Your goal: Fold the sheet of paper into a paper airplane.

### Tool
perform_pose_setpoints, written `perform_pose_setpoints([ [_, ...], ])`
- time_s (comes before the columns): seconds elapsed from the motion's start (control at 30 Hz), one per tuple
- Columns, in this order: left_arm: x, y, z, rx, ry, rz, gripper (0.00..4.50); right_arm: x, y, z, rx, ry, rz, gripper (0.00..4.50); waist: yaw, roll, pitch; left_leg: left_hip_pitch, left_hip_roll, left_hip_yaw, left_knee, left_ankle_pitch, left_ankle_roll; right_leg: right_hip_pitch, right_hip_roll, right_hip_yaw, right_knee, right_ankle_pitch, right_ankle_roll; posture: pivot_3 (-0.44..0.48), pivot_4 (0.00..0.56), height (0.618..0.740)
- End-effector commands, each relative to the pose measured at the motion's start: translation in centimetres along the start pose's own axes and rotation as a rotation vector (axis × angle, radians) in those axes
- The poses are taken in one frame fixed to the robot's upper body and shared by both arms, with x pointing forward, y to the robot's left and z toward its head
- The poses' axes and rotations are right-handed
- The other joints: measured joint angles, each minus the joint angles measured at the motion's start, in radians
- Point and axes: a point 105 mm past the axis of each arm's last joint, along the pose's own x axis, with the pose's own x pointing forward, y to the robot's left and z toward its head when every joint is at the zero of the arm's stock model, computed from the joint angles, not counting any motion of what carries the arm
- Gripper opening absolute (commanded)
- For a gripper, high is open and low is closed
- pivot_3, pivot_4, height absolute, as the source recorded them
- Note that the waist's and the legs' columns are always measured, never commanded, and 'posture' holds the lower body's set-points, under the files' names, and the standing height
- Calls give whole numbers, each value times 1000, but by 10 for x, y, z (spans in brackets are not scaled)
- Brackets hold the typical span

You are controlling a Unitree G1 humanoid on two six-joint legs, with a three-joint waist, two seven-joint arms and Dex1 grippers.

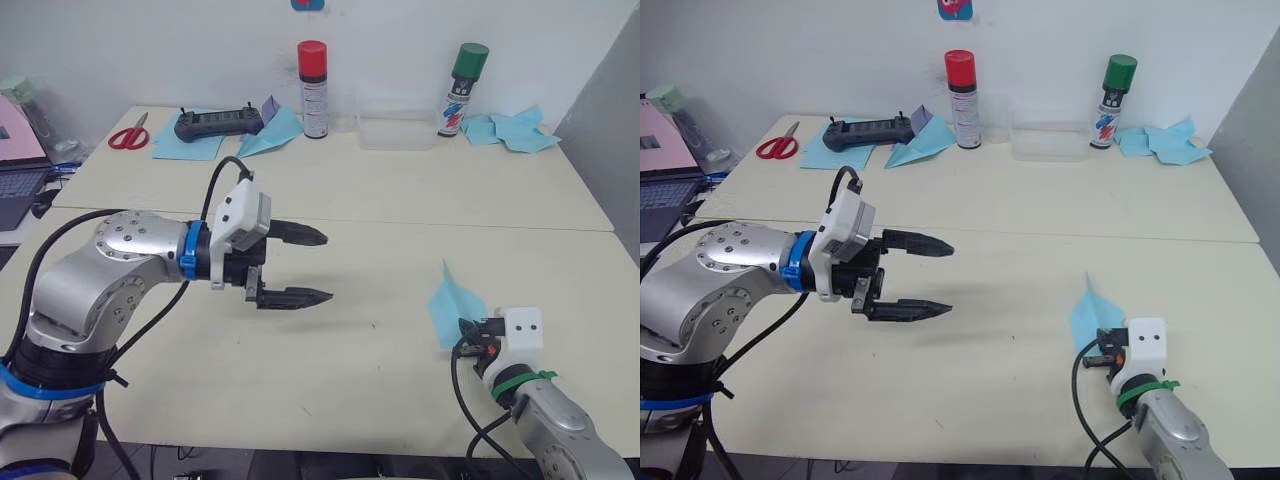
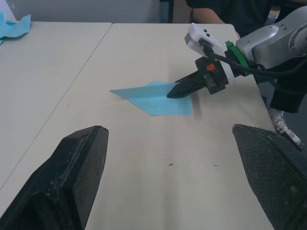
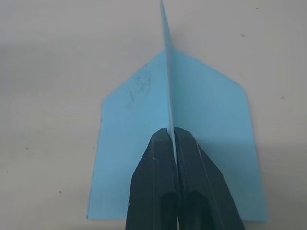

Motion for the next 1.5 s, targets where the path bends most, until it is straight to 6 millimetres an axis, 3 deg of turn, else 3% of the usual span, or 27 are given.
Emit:
perform_pose_setpoints([
  [0.03,0,0,8,49,-13,-3,4500,-4,-9,5,-9,-11,-64,29,0,0,0,0,0,0,0,0,0,0,0,0,0,0,0,0,150,740],
  [0.17,-1,-2,6,42,-9,7,4500,0,-18,11,-3,-30,-103,29,0,0,0,0,0,0,0,0,0,0,0,0,0,0,0,0,150,740],
  [0.37,-3,-2,3,40,2,23,4500,7,-3,15,19,-33,-12,29,0,0,0,0,0,0,-1,0,0,0,0,0,0,-1,-1,0,150,740],
  [0.47,-5,-2,2,31,7,37,4500,7,0,20,11,-43,23,966,0,0,0,0,0,0,-1,0,0,0,0,0,0,-1,0,0,150,740],
  [0.63,-10,-1,-9,-6,27,69,4500,1,4,46,-50,-113,83,2803,-1,0,0,0,0,0,-1,0,0,0,0,0,0,-1,0,0,150,740],
  [0.77,-23,3,-33,-73,74,142,4500,-10,-1,75,-192,-167,159,4294,-1,0,0,0,0,0,-1,0,0,0,0,0,1,-1,0,0,150,740],
  [0.8,-30,6,-40,-91,89,173,4500,-13,-4,81,-234,-171,205,4472,0,0,0,0,0,0,0,0,0,0,0,0,1,-1,0,0,150,740],
  [1.0,-53,16,-59,-141,119,274,4500,-27,-8,96,-353,-155,481,4472,0,0,0,0,0,-1,0,0,0,1,0,-1,0,-1,0,0,150,740],
  [1.03,-74,29,-67,-160,138,385,4500,-33,-31,97,-462,-116,530,4472,1,0,0,0,0,-1,0,0,0,1,0,-1,0,-1,0,0,150,740],
  [1.1,-152,56,-82,-157,253,703,4500,-53,-90,110,-538,48,574,4472,1,3,4,0,-1,0,1,0,0,2,-1,-1,-2,-1,0,0,150,740],
  [1.13,-184,59,-81,-157,282,805,4500,-61,-111,121,-561,107,558,4472,0,3,5,1,-3,2,-1,0,1,2,-3,1,-4,0,1,0,150,740],
  [1.2,-210,58,-80,-155,307,864,4500,-63,-130,136,-606,133,519,4472,-10,0,7,2,-1,5,0,0,1,0,-3,1,-4,1,1,0,150,740],
  [1.33,-210,52,-81,-142,323,822,4500,-60,-131,153,-620,98,559,4472,-15,-1,5,5,0,5,-3,-1,2,3,-4,-1,-4,-2,-2,0,150,740],
  [1.5,-191,52,-78,-144,286,771,4500,-47,-118,160,-617,38,603,4472,-9,0,5,3,-1,5,-1,-1,2,2,-4,0,-2,0,-1,0,150,740],
])
